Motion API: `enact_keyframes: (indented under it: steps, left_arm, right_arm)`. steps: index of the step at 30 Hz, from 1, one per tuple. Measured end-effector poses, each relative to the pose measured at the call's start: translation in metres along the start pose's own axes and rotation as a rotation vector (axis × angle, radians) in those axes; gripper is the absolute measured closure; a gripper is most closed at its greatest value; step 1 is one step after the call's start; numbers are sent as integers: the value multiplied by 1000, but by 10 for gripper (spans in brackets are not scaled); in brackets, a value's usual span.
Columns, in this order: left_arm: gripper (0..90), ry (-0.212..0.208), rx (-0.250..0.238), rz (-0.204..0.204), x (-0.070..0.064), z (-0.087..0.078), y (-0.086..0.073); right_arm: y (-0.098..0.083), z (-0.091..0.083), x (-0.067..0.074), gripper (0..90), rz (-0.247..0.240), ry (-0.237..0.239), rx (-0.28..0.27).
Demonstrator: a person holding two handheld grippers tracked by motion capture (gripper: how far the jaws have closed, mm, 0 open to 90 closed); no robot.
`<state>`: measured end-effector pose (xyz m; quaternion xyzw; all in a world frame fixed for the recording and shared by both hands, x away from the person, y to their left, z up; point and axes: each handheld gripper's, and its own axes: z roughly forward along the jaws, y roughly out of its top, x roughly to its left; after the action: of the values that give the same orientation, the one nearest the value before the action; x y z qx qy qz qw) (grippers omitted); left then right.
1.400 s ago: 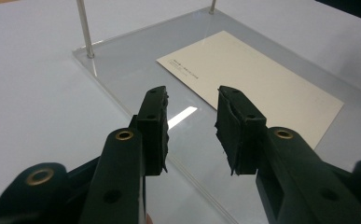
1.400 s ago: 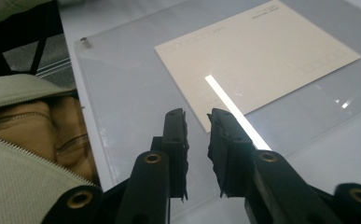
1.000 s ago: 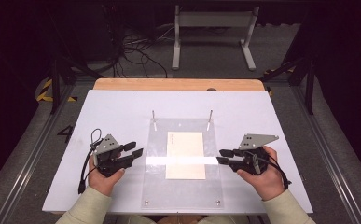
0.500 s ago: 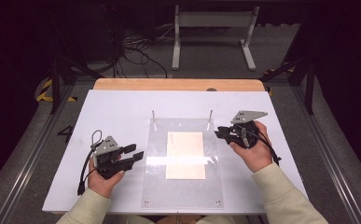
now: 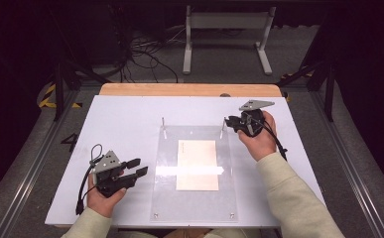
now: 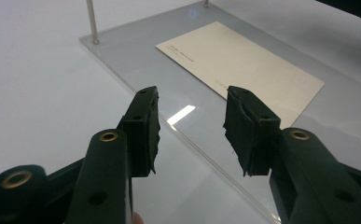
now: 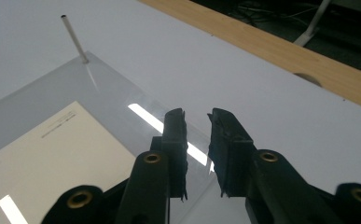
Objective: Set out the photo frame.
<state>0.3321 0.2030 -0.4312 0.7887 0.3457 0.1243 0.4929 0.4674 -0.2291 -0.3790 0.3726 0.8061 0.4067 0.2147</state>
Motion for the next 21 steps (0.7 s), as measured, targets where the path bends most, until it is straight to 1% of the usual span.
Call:
enact_keyframes:
  steps: [3,7,9,13,14,16,18,19,21]
  left_arm:
    - [546,4,3,-9,1,-1,-1]
    - [539,16,7,-7,0,-1,-2]
    - [539,19,16,-7,-1,-1,-3]
    - [539,21,18,-3,-1,-1,-3]
    - [539,23,17,-2,-1,-1,-3]
    - [539,22,24,2,-1,0,-3]
    - [537,21,27,6,-1,0,-3]
    - [536,22,27,7,-1,0,-4]
    - [533,25,27,9,-1,0,-4]
  right_arm:
    - [-2,9,-4,735,14,-7,-16]
    - [-6,21,-6,735,13,-18,-20]
    - [-7,26,-7,739,17,-22,-17]
    - [-10,36,-9,747,21,-42,-11]
    - [-10,36,-9,747,21,-42,-11]
    - [-13,41,-12,773,26,-49,-2]
    - [-15,45,-13,821,30,-48,7]
    - [-16,47,-13,840,38,-38,5]
    - [-17,48,-14,850,49,-33,-3]
